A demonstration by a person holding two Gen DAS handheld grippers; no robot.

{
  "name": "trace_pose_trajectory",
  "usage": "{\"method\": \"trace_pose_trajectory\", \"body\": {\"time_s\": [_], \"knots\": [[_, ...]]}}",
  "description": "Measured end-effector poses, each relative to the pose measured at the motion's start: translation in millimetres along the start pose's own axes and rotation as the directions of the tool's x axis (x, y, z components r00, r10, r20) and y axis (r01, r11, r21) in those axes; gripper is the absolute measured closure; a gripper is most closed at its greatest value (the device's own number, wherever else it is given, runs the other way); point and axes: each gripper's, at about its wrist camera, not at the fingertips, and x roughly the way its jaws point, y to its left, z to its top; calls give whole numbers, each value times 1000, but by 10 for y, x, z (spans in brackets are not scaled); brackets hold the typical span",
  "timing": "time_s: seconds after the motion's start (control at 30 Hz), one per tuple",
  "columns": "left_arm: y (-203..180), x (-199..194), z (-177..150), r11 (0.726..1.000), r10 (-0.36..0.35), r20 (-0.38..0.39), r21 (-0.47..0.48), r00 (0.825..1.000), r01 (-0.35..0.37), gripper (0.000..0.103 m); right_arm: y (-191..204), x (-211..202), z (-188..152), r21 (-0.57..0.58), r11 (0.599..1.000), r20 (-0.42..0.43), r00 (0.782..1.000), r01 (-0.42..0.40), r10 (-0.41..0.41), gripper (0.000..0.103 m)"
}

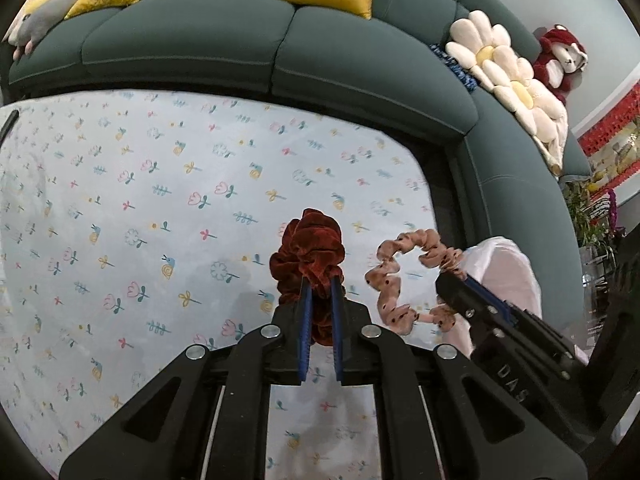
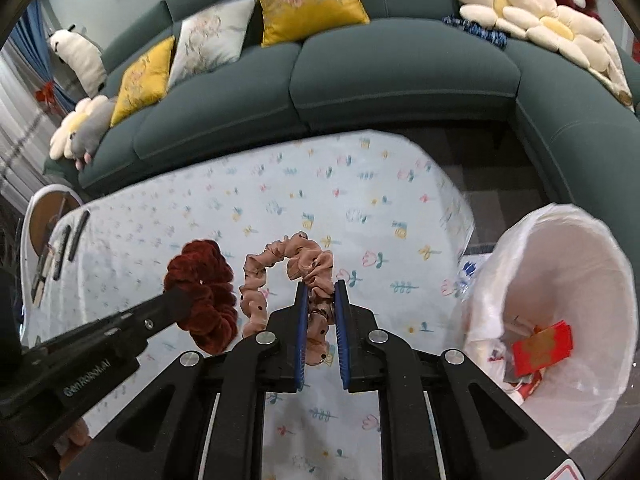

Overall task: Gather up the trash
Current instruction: 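Grasp the dark red scrunchie with the left tool while the right grasps the pink scrunchie, then carry both scrunchies over the bin and open both tools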

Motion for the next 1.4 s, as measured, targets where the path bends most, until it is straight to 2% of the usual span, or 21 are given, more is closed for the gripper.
{"method": "trace_pose_trajectory", "body": {"time_s": [0.33, 0.63, 1.03, 1.4], "knots": [[-453, -560, -104, 996, -38, 83, 85, 996, 31, 95, -111, -717, 1, 14, 1000, 127, 992, -10, 8, 91], [-1017, -861, -249, 980, -100, 123, 186, 987, 76, 95, -421, -1267, -108, 44, 999, 215, 976, 15, -24, 91], [-1641, -946, -467, 950, -154, 123, 292, 980, 112, 95, -918, -1669, -301, 108, 993, 270, 959, 55, -83, 91], [-2160, -755, -629, 914, -204, 65, 370, 977, 167, 95, -1434, -1779, -491, 186, 978, 267, 954, 90, -139, 91]]}}
